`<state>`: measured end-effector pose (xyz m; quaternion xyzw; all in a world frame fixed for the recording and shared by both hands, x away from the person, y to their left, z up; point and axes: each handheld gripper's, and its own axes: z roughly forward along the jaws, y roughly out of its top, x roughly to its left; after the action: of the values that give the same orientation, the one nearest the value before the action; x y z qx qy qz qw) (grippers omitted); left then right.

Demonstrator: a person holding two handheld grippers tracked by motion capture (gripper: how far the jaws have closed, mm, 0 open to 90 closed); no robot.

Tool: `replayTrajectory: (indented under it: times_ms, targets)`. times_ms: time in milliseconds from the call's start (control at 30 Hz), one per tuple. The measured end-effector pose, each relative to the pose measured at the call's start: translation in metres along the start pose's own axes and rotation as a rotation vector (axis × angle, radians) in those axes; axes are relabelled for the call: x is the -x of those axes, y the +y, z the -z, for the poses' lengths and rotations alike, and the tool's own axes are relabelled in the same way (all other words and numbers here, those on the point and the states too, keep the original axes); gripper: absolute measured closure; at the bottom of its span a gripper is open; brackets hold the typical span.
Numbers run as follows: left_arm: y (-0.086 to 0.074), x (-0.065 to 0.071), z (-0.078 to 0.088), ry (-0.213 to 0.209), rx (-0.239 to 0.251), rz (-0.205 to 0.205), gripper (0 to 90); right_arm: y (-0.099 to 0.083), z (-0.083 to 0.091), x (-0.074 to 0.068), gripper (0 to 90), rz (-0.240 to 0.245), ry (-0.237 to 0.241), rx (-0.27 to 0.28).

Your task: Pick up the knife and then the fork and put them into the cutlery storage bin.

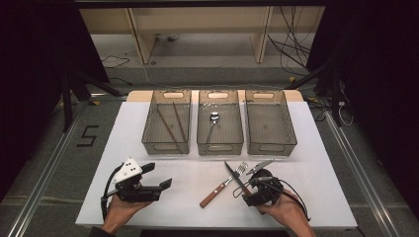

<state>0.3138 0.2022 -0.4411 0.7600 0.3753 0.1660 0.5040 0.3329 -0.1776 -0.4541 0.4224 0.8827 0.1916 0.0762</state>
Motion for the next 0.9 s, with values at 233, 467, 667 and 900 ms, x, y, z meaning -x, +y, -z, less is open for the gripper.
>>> replayTrajectory:
  times_ms: [233,467,667,900]
  targets:
    - [0.0,0.0,0.0,0.0,-0.002,0.002,15.7,0.002,-0.005,0.003,46.8,0.0,0.009,-0.031]
    - [0.0,0.001,0.0,0.001,-0.001,0.001,15.7,0.005,-0.006,0.003,52.8,0.004,0.01,-0.041]
    - [0.0,0.001,0.0,0.0,-0.002,0.001,15.7,0.007,-0.008,0.002,57.9,0.014,0.005,-0.055]
    - [0.0,0.001,0.0,0.001,-0.001,0.0,15.7,0.011,-0.012,-0.003,65.1,0.037,-0.004,-0.075]
